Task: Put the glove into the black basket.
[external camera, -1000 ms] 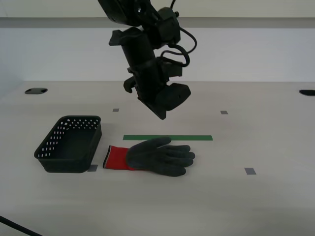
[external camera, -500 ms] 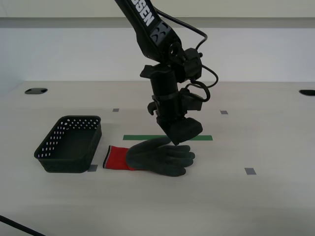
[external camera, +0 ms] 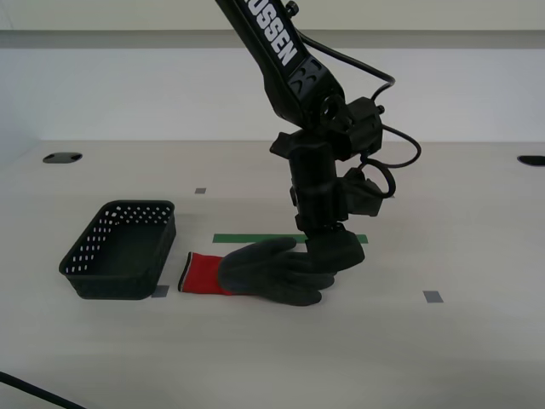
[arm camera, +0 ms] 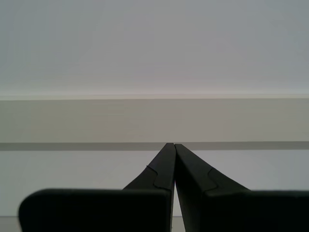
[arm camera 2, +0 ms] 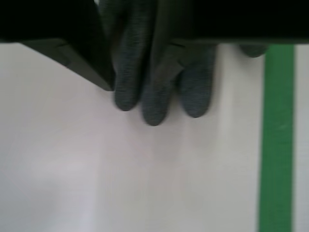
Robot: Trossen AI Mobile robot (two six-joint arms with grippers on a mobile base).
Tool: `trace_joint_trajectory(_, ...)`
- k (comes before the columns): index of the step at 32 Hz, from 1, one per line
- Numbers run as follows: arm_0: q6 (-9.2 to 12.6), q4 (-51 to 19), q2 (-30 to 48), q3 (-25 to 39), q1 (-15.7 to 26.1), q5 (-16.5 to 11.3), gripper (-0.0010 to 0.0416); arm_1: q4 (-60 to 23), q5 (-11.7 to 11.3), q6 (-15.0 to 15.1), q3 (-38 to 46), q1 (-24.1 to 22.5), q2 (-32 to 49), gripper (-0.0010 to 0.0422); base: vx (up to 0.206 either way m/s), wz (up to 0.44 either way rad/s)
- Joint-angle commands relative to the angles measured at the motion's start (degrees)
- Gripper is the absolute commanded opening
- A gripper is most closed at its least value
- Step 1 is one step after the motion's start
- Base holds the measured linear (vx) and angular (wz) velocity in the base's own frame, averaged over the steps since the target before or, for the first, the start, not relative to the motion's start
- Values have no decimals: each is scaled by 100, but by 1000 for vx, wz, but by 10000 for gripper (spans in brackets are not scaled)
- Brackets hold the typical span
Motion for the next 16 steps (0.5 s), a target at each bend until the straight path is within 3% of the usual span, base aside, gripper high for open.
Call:
trace_joint_trajectory(1,0,22,0,7,0,0,1,162,-350,-85,-2,-11,0,183,0,0)
trace_joint_trajectory(4,0,22,0,7,0,0,1,310,-352,-452,-31,-11,0,260,0,0)
trace_joint_trajectory(6,0,22,2,7,0,0,1,407,-352,-459,-31,-11,0,282,0,0)
trace_joint_trajectory(8,0,22,0,7,-2,0,0,409,-352,-476,-31,-9,42,281,0,0)
trace_joint_trajectory(16,0,-101,0,7,0,-2,1,409,-704,-481,-13,-20,671,239,0,0)
